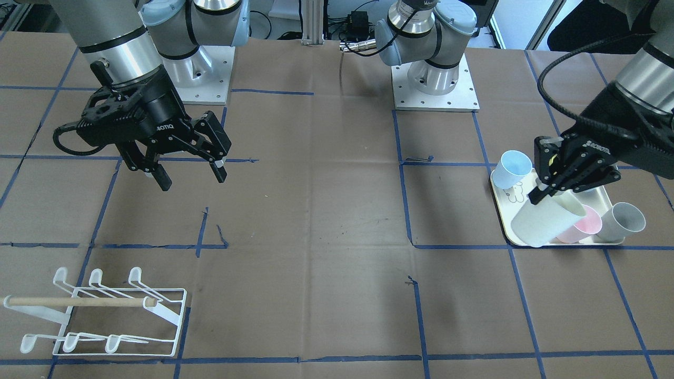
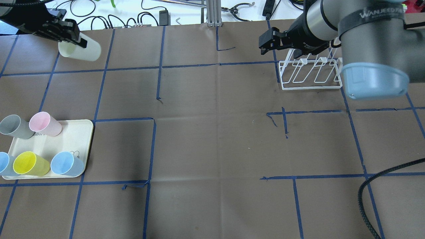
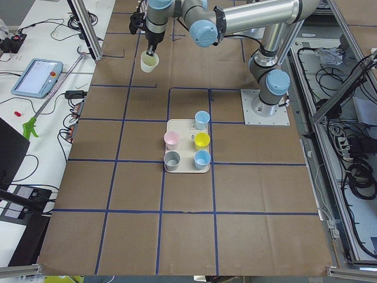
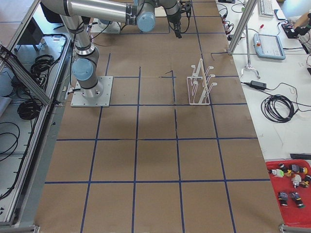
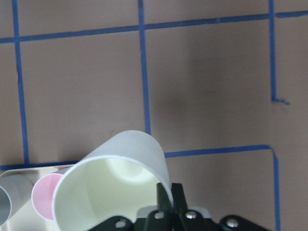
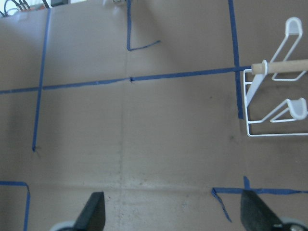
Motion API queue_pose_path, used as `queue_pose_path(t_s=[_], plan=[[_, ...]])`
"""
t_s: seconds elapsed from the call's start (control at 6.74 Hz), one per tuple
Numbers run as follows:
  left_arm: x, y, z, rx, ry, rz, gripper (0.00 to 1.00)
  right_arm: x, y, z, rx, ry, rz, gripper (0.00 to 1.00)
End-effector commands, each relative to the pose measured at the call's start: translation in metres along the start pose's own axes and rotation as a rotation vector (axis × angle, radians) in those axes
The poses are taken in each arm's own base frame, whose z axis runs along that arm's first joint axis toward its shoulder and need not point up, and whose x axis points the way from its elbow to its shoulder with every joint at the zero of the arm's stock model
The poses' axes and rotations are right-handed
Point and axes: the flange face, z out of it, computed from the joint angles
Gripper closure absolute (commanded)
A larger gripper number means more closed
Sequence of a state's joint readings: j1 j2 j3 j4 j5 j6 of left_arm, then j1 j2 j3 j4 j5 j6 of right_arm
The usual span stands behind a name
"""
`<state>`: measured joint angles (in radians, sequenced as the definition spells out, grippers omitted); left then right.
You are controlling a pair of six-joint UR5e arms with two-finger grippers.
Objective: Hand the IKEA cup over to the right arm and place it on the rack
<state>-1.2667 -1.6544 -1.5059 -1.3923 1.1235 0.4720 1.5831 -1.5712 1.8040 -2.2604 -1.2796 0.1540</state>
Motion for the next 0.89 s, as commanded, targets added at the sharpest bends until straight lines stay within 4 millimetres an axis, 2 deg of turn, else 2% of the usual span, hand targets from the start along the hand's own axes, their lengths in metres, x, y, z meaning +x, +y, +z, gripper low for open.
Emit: queue_pose_path(t_s=[0.0, 0.15, 0.3, 0.45, 0.59, 0.74], plan=[[0.066, 0.002, 0.008, 0.116, 0.256, 0.093, 1.0, -0.009, 0.02, 0.008, 0.173, -0.206, 0.218, 0.0], [0.096, 0.014, 0.024, 0.189, 0.286, 0.183, 1.0, -0.013, 0.031, 0.009, 0.218, -0.288, 0.341, 0.0], [0.101, 0.028, 0.047, 0.275, 0.312, 0.246, 1.0, -0.019, 0.043, 0.008, 0.246, -0.365, 0.483, 0.0], [0.103, 0.05, 0.076, 0.343, 0.361, 0.287, 1.0, -0.032, 0.058, 0.005, 0.266, -0.454, 0.624, 0.0], [0.108, 0.077, 0.097, 0.402, 0.393, 0.33, 1.0, -0.041, 0.075, 0.005, 0.265, -0.547, 0.779, 0.0], [0.111, 0.099, 0.114, 0.454, 0.422, 0.37, 1.0, -0.037, 0.092, 0.007, 0.273, -0.617, 0.886, 0.0]])
